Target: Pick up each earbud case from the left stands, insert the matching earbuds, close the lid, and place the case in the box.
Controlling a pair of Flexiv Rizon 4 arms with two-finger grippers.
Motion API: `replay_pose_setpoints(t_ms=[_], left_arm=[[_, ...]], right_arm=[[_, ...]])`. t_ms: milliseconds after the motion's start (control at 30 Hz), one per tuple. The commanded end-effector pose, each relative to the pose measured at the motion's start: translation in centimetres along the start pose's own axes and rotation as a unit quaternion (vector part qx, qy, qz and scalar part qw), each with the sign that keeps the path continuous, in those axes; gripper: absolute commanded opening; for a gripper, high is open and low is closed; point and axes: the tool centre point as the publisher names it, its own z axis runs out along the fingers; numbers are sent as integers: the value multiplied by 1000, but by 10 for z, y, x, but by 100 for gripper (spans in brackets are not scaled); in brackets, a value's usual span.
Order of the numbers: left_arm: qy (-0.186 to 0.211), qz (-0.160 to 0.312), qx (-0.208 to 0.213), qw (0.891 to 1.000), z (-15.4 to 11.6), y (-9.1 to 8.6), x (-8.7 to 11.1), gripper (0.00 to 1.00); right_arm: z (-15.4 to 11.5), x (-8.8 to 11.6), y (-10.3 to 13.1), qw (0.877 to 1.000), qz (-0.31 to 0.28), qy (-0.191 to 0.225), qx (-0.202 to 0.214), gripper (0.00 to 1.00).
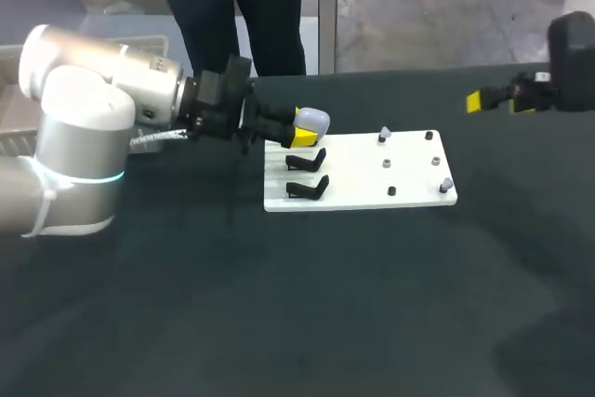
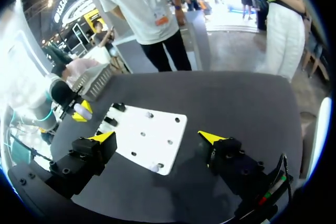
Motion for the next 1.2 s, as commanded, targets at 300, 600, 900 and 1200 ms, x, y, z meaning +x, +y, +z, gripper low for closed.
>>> replay_pose_setpoints(t_ms=[300,600,900,1200], left_arm=[[-14,1,-51,999,19,10,-11,0],[-12,16,-41,999,41,18,-23,0],[-14,30,-32,999,54,22,-32,0],[-26,34,-18,999,57,15,-37,0]], right_arm=[[50,-1,50,995,-60,46,-62,100],[67,-2,78,990,-87,61,-97,100],[79,-4,94,985,-99,72,-119,100],[81,-10,98,985,-102,69,-123,100]])
